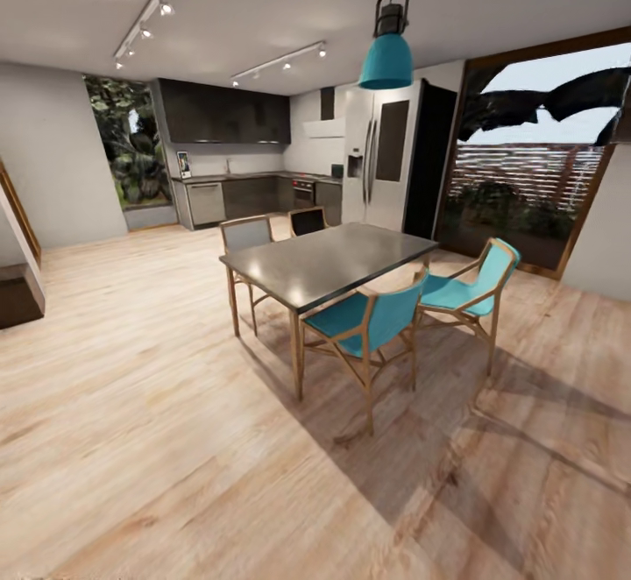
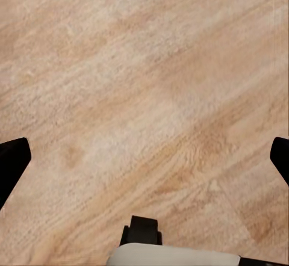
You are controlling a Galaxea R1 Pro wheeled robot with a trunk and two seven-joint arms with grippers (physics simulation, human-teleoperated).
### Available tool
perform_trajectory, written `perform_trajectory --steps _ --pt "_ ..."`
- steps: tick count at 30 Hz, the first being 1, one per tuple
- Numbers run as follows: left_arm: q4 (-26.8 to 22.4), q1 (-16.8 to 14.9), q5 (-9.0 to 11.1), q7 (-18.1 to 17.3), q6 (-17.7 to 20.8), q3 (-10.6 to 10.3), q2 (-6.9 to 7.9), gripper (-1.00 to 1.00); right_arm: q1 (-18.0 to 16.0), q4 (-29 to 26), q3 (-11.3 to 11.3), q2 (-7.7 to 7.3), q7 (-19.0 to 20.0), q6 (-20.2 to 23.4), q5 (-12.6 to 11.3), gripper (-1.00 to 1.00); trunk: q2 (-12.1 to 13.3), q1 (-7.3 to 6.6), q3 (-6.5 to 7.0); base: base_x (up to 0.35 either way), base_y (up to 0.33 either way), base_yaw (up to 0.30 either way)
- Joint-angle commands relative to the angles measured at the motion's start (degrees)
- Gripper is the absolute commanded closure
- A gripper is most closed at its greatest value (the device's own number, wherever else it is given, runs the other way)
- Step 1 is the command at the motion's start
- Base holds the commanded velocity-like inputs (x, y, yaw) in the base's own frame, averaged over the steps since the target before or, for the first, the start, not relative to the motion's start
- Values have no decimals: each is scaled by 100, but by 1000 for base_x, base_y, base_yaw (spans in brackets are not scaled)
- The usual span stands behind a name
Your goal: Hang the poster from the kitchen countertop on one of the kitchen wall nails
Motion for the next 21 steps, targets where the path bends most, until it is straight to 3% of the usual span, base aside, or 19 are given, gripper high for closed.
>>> perform_trajectory --steps 1,15,21 --pt "-5 1 1 2 -7 5 -2 -100 -4 4 20 -3 -5 -16 11 -100 -2 2 -7 222 307 267" --pt "-4 1 1 2 -7 6 -2 -100 -4 7 20 -5 -1 -13 6 -100 -2 2 -47 222 307 264" --pt "-5 1 1 2 -7 6 -2 -100 -4 29 23 -27 18 -8 7 -100 -2 2 -53 222 307 87"
